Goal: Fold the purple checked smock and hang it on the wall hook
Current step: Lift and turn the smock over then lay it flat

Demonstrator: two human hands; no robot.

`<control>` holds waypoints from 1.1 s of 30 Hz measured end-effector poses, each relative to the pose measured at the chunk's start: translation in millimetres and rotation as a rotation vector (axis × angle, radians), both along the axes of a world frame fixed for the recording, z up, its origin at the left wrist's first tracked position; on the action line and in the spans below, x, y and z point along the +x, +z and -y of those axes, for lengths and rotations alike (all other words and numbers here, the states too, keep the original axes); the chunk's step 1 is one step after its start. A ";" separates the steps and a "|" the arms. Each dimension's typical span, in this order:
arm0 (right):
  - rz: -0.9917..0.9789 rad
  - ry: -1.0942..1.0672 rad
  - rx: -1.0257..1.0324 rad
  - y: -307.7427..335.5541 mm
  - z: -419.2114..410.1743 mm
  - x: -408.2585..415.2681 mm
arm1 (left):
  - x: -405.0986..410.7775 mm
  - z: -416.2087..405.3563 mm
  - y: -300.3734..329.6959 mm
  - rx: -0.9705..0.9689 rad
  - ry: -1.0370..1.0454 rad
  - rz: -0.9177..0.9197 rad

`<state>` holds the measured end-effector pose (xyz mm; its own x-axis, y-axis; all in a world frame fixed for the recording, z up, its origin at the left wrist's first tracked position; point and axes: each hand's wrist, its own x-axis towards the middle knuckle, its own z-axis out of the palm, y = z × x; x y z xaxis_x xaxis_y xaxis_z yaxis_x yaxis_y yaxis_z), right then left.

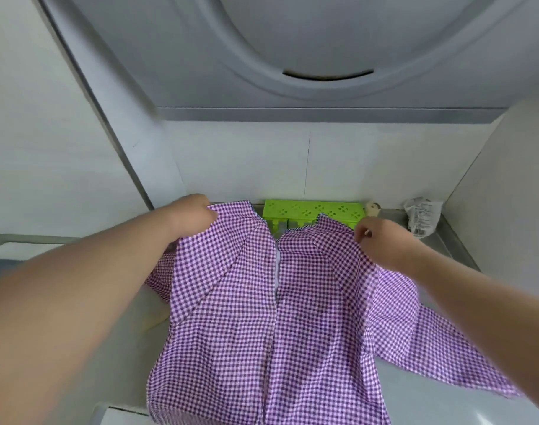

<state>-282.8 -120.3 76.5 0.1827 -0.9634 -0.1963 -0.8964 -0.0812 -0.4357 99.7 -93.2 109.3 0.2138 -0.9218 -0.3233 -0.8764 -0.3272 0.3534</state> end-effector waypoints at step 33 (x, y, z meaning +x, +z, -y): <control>1.076 0.320 0.172 123.1 -91.8 150.6 | -72.5 -79.1 150.2 -0.123 -0.126 -0.857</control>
